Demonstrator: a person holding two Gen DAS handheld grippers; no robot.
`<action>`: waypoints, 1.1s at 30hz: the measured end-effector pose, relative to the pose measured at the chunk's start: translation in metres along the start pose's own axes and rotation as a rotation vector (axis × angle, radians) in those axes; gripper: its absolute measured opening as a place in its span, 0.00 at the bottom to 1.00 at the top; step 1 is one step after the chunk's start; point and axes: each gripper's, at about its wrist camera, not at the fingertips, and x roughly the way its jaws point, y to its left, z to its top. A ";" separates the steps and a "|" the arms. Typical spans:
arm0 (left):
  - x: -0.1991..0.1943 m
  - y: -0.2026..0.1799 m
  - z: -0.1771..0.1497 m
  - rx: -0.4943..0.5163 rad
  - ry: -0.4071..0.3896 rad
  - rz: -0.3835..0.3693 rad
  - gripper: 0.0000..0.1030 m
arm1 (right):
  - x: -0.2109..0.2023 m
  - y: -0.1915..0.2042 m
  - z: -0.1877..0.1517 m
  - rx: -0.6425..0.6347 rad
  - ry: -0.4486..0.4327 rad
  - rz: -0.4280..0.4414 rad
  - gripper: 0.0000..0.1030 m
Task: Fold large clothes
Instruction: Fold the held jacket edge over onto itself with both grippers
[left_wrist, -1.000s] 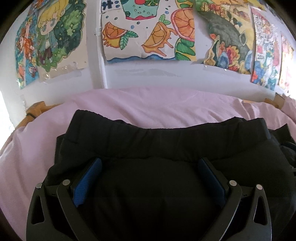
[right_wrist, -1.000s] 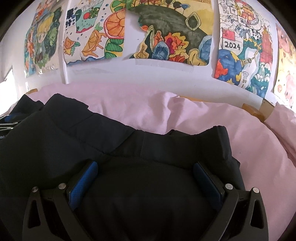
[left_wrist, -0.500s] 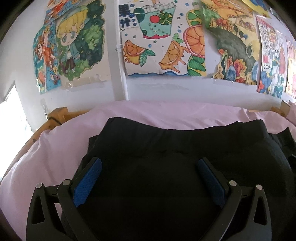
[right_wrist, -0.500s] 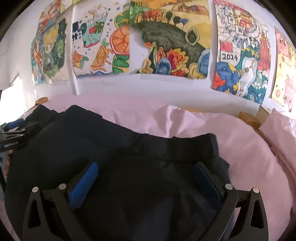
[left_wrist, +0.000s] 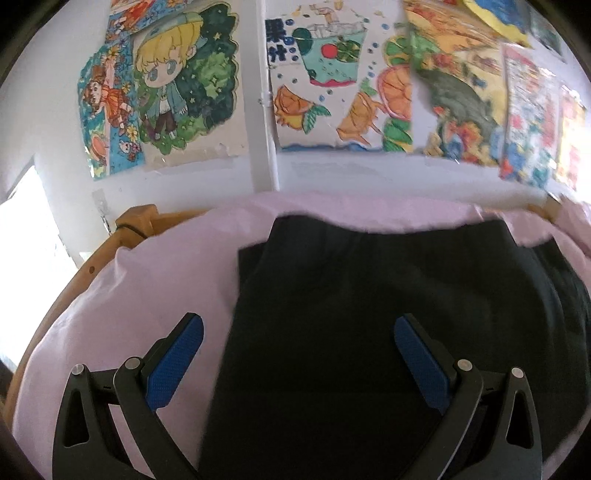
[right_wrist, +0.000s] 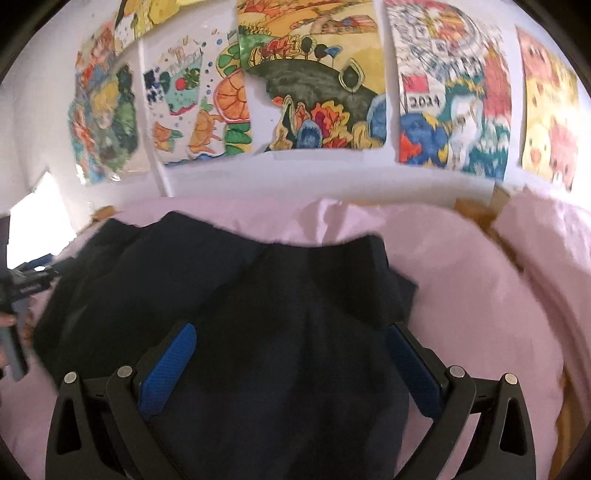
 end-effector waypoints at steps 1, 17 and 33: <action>-0.004 0.004 -0.007 0.012 0.011 -0.008 0.99 | -0.006 -0.002 -0.006 -0.006 0.008 0.009 1.00; -0.018 0.069 -0.054 -0.028 0.140 -0.243 0.99 | 0.001 -0.062 -0.061 0.138 0.190 0.125 1.00; 0.051 0.073 -0.028 -0.016 0.360 -0.492 0.99 | 0.038 -0.078 -0.049 0.139 0.238 0.312 1.00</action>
